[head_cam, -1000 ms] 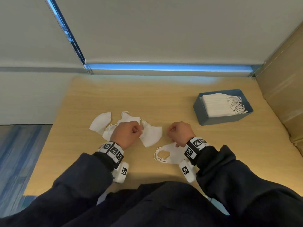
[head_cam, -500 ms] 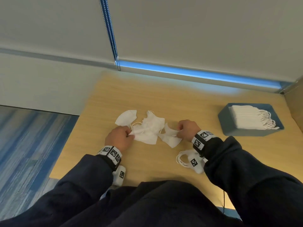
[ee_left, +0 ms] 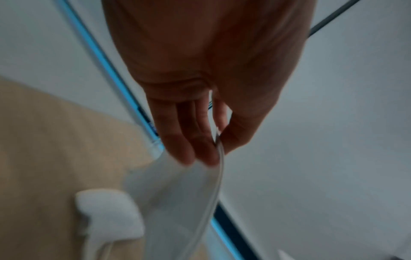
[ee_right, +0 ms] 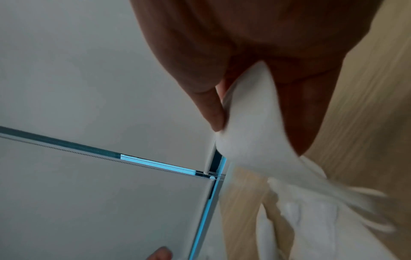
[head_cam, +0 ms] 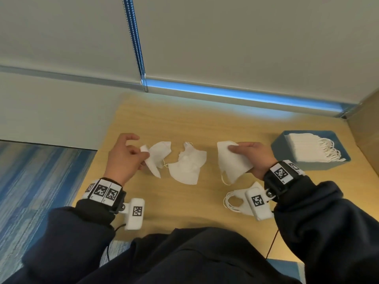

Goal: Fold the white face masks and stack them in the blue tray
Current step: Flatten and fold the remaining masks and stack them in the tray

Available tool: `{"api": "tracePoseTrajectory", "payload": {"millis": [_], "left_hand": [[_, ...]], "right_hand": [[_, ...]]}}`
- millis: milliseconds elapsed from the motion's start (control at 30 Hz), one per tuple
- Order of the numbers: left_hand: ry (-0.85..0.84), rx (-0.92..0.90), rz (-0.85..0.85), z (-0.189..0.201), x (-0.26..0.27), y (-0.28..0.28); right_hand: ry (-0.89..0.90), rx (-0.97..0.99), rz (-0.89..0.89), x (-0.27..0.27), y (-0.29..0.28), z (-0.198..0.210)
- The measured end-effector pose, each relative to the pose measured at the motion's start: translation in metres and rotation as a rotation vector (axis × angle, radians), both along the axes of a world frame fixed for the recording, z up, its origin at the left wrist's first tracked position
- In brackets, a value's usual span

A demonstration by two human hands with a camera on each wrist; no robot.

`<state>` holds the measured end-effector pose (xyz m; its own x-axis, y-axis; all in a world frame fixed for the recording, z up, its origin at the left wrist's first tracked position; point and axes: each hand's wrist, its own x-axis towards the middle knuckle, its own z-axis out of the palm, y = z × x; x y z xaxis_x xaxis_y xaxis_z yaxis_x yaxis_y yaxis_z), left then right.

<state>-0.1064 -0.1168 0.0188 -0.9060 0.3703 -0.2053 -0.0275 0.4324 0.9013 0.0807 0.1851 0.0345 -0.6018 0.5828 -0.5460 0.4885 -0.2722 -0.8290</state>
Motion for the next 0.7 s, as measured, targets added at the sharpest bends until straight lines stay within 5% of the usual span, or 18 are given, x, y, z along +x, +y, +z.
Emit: {"api": "tracePoseTrajectory", "payload": {"millis": [100, 300, 367, 467, 567, 700], "left_hand": [[0.076, -0.051, -0.255, 0.036, 0.004, 0.012], [-0.192, -0.001, -0.631, 0.063, 0.014, 0.032], [-0.03, -0.068, -0.575, 0.06, 0.012, 0.036], [0.428, -0.221, -0.339, 0.051, 0.005, 0.041], [0.694, -0.112, -0.086, 0.051, 0.01, 0.048], [0.895, -0.131, -0.203, 0.053, 0.048, 0.067]], "right_hand": [[0.05, -0.109, -0.043, -0.01, -0.019, -0.002], [0.089, -0.202, -0.093, -0.019, -0.038, 0.0], [0.081, -0.238, -0.128, -0.016, -0.037, -0.002], [0.075, -0.337, -0.189, -0.009, -0.041, -0.005], [0.109, -0.457, -0.269, -0.004, -0.048, -0.009], [0.175, -0.55, -0.316, -0.006, -0.062, -0.01]]}}
